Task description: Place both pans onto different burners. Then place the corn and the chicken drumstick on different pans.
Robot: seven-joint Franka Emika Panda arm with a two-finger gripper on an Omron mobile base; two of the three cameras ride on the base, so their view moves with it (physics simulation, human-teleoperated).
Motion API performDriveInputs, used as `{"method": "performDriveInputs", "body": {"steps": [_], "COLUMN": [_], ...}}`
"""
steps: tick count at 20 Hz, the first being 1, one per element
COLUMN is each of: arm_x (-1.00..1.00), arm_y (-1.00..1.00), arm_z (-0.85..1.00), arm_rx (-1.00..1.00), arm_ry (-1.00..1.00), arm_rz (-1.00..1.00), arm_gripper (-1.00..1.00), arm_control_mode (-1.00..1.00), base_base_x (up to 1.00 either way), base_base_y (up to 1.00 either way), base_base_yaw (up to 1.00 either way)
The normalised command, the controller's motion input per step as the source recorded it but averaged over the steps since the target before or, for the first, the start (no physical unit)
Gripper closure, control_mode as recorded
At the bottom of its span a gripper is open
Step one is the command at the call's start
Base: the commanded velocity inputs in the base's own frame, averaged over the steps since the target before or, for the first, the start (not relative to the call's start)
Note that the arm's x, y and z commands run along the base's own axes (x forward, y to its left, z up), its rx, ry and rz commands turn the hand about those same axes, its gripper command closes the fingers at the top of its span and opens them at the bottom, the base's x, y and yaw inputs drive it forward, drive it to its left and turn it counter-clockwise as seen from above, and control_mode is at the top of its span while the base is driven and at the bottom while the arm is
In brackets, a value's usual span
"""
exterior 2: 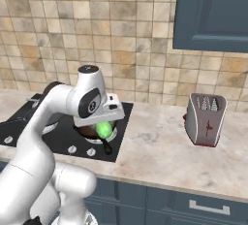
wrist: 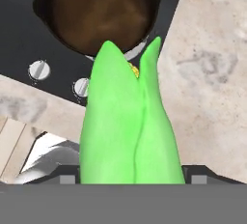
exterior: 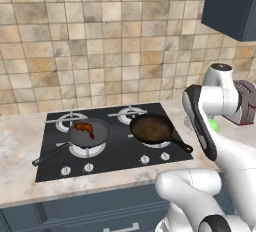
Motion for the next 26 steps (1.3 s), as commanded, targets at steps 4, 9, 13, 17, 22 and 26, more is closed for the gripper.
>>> {"method": "performDriveInputs", "body": {"steps": [4, 9, 13, 17, 22, 26], "arm_x": [0.85, 0.82, 0.64, 0.47, 0.43, 0.37], "arm_y": [0.51, 0.48, 0.29, 0.23, 0.09, 0.02], "arm_z": [0.00, -0.03, -0.13, -0.26, -0.37, -0.51], "arm_rx": [0.00, 0.00, 0.00, 0.00, 0.00, 0.00], "arm_ry": [-0.03, -0.01, 0.00, 0.00, 0.00, 0.00], "arm_rz": [0.00, 0.00, 0.00, 0.00, 0.02, 0.02], "arm_gripper": [1.00, 1.00, 1.00, 1.00, 1.00, 1.00], "arm_control_mode": [-1.00, -1.00, -1.00, -1.00, -1.00, -1.00], "base_base_x": [0.00, 0.00, 0.00, 0.00, 0.00, 0.00], "base_base_y": [0.00, 0.00, 0.00, 0.00, 0.00, 0.00], "base_base_yaw": [0.00, 0.00, 0.00, 0.00, 0.00, 0.00]}}
